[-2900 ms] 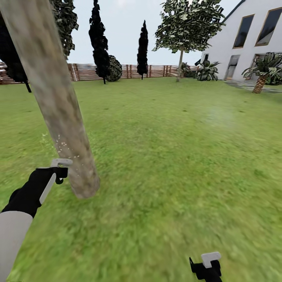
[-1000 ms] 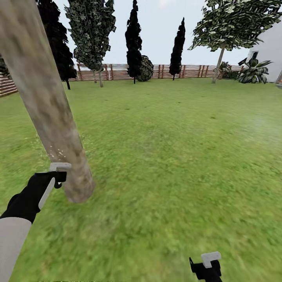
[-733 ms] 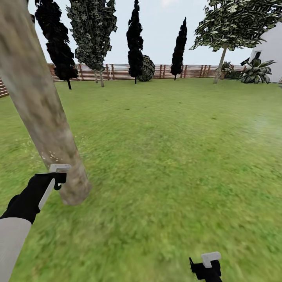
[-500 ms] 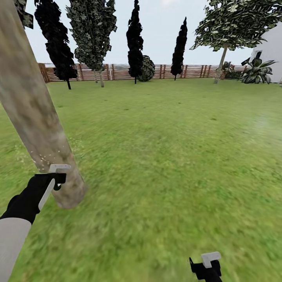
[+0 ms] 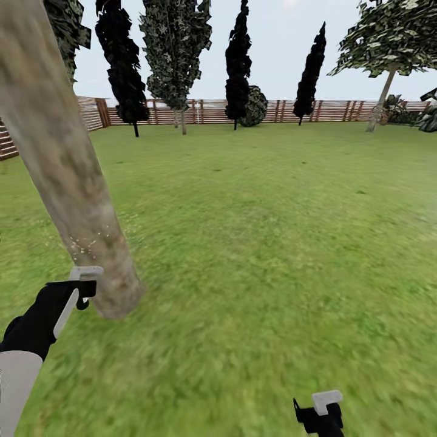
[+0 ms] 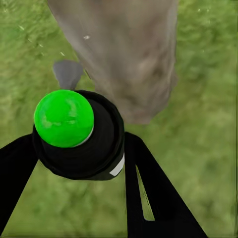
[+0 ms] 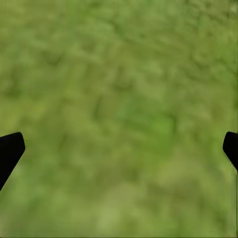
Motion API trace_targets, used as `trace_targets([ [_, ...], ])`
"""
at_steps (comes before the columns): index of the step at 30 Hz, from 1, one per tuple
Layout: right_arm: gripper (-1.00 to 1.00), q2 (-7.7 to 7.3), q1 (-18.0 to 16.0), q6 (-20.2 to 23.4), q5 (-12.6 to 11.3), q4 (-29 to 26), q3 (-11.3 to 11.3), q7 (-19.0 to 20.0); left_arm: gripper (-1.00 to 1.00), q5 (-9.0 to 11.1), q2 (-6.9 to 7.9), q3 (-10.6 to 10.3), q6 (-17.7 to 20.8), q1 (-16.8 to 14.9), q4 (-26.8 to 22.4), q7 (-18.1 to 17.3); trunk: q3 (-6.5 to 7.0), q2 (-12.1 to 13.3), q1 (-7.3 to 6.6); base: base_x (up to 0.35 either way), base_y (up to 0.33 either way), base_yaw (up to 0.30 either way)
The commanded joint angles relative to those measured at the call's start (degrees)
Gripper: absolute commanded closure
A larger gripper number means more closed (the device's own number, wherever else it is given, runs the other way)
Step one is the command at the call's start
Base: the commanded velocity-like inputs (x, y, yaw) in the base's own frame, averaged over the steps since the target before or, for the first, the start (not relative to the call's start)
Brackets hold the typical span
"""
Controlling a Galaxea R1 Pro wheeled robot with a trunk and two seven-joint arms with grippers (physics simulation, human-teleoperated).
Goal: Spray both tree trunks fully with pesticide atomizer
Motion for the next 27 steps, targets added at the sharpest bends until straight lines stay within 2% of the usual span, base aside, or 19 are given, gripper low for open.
trace_targets([
  [1, -1.0, 0.0, 0.0, 0.0, 0.0, 0.0, -0.01, 0.01, 1.0, -0.1, -0.05, -0.06, 0.01, 0.0, -0.02, 0.04, 0.0, 0.0, 0.0, 0.172, -0.234, 0.041],
  [9, -1.0, 0.0, 0.0, 0.0, 0.0, 0.0, -0.05, -0.01, 1.0, -0.12, 0.03, 0.09, 0.08, 0.04, -0.38, 0.07, 0.0, 0.0, 0.0, 0.178, -0.234, 0.005],
  [11, -1.0, 0.0, 0.0, 0.0, 0.0, 0.0, -0.08, 0.01, 1.0, -0.07, 0.38, 0.49, -0.12, 1.95, -0.02, 0.11, 0.0, 0.0, 0.0, 0.177, -0.234, 0.0],
  [14, -1.0, 0.0, 0.0, 0.0, 0.0, 0.0, -0.01, 0.01, 1.0, -0.04, 0.53, 4.21, -0.74, 5.65, 0.04, 0.07, 0.0, 0.0, 0.0, 0.177, -0.234, 0.005],
  [15, -1.0, 0.0, 0.0, 0.0, 0.0, 0.0, 0.0, 0.01, 1.0, -0.08, 0.54, 6.09, -2.18, 6.49, 0.06, 0.02, 0.0, 0.0, 0.0, 0.177, -0.233, 0.091],
  [17, -1.0, 0.0, 0.0, 0.0, 0.0, 0.04, 0.0, 0.01, 1.0, -0.08, 0.47, 7.37, -4.88, 7.83, 0.08, -0.02, -0.02, 0.0, 0.0, 0.178, -0.234, 0.184],
  [19, -1.0, 0.0, 0.0, 0.0, 0.0, 0.06, 0.0, 0.01, 1.0, -0.1, 0.27, 7.55, -5.98, 8.39, 0.08, -0.02, -0.06, 0.0, 0.0, 0.181, -0.231, 0.243],
  [21, -1.0, 0.0, 0.0, 0.0, 0.0, 0.04, 0.0, 0.01, 1.0, 0.03, 0.13, 7.56, -8.99, 9.07, 0.99, 0.05, -0.1, 0.0, 0.0, 0.158, -0.133, 0.261],
  [24, -1.0, 0.0, 0.0, 0.0, 0.0, 0.08, 0.0, 0.01, 1.0, 0.38, -0.03, 7.57, -12.89, 9.36, 5.22, 0.06, -0.17, 0.0, 0.0, 0.036, -0.027, 0.263],
  [27, -1.0, 0.0, 0.0, 0.0, 0.0, 0.09, 0.0, 0.01, 1.0, 0.16, -1.59, 7.43, -15.17, 9.4, 6.77, 0.06, -0.23, 0.0, 0.0, 0.003, -0.002, 0.264],
])
